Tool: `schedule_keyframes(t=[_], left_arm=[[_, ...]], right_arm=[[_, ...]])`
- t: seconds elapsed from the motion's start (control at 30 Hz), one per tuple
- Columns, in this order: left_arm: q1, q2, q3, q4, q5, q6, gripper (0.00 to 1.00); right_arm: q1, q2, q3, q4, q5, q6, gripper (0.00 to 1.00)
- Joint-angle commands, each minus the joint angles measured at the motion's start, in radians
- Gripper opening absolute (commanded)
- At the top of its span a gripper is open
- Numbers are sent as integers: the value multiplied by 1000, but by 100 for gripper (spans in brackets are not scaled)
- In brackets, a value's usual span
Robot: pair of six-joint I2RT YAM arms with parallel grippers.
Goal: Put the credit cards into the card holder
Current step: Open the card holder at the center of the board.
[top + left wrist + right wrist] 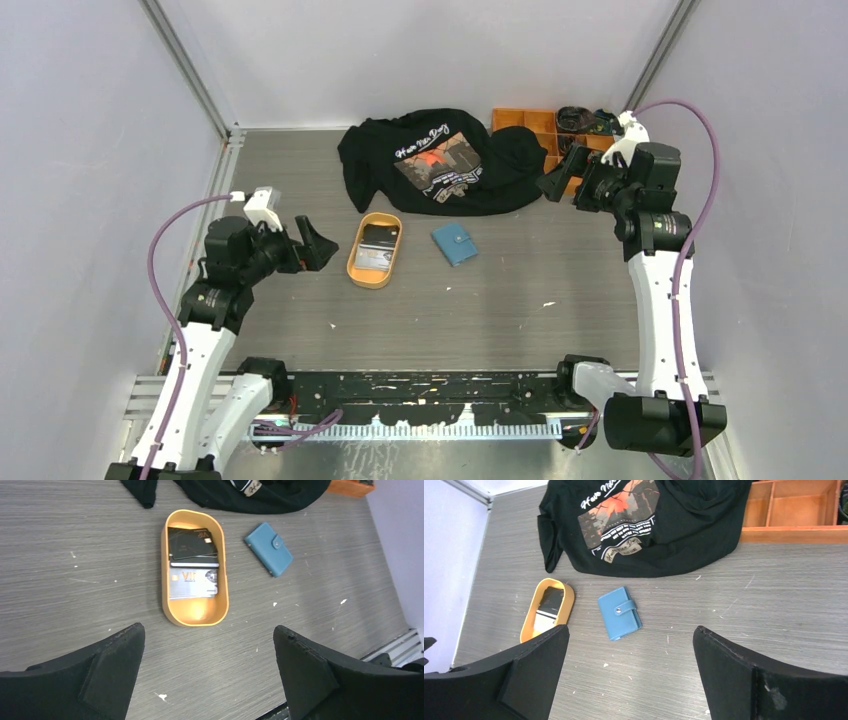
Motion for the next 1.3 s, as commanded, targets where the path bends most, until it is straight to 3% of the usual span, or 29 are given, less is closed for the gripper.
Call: schedule_keyframes(t=[0.0,0.13,0.4,0.53,0.63,0.7,0.9,1.03,1.27], left_arm=[[-4,-40,-22,124,85,-42,100],[-3,-32,-25,133,108,-47,100],[-1,34,-43,201,322,-53,99],[0,66,-44,220,370,-59,96],[0,63,-34,195,352,-28,96],[4,56,-29,180,334,-7,96],[59,55,-42,217,356,-31,96],[112,52,-107,379,429,-159,96],[149,98,-102,365,427,-168,94]], right_arm=[[-8,-27,-14,64,-101,9,100],[-8,-24,-57,105,-227,6,99],[15,0,-225,223,-492,-99,99],[59,33,-254,198,-446,-167,99],[139,99,-166,-20,-370,-425,100],[208,135,-120,-111,-289,-497,99],[299,97,-183,-41,-346,-545,100],[309,60,-178,-49,-380,-547,99],[331,76,-158,-59,-386,-496,99]])
